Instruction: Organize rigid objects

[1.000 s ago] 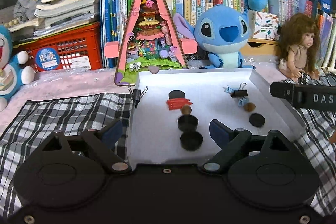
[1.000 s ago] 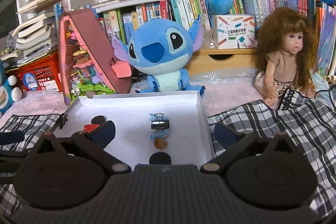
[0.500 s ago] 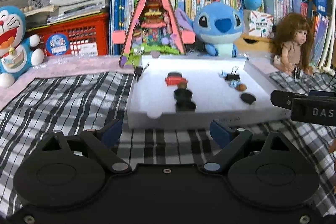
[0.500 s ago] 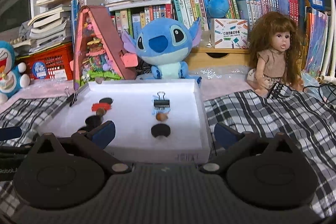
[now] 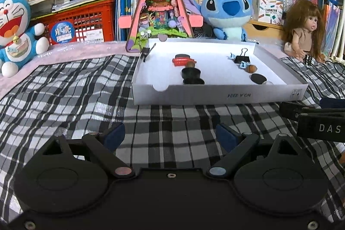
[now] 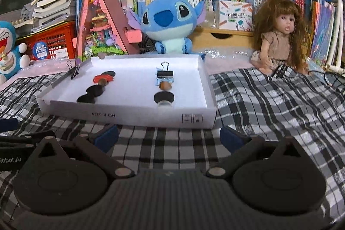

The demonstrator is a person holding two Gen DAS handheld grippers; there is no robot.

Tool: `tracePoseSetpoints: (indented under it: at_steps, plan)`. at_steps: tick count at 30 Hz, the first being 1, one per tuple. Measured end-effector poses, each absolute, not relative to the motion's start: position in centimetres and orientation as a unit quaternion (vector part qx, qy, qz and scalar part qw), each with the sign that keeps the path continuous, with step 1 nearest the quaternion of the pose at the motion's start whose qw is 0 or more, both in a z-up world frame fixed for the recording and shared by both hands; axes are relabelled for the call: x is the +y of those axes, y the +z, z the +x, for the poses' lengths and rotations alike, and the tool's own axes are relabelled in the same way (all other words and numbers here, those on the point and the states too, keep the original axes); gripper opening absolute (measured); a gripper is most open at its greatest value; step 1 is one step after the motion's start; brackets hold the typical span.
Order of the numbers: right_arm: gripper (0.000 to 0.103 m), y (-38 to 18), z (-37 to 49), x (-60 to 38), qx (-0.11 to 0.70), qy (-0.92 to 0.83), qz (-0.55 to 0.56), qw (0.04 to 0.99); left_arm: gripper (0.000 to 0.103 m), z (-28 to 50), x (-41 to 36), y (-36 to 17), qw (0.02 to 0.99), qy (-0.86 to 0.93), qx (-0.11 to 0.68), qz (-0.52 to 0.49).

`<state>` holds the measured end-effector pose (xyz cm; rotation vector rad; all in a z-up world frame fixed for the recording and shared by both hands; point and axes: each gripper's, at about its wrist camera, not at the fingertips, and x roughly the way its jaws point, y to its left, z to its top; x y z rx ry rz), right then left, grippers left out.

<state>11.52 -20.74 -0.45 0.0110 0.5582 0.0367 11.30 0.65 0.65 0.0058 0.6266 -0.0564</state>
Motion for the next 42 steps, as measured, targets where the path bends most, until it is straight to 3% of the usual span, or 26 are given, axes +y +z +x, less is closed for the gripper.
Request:
tracePoseSetpoints:
  at_steps: [42]
  plan:
    - [0.103,-2.5,11.9,-19.5,0.337,0.015,-0.006,0.941,0.097,12.1,1.0,-0.6,0.941,0.005,0.338,0.002]
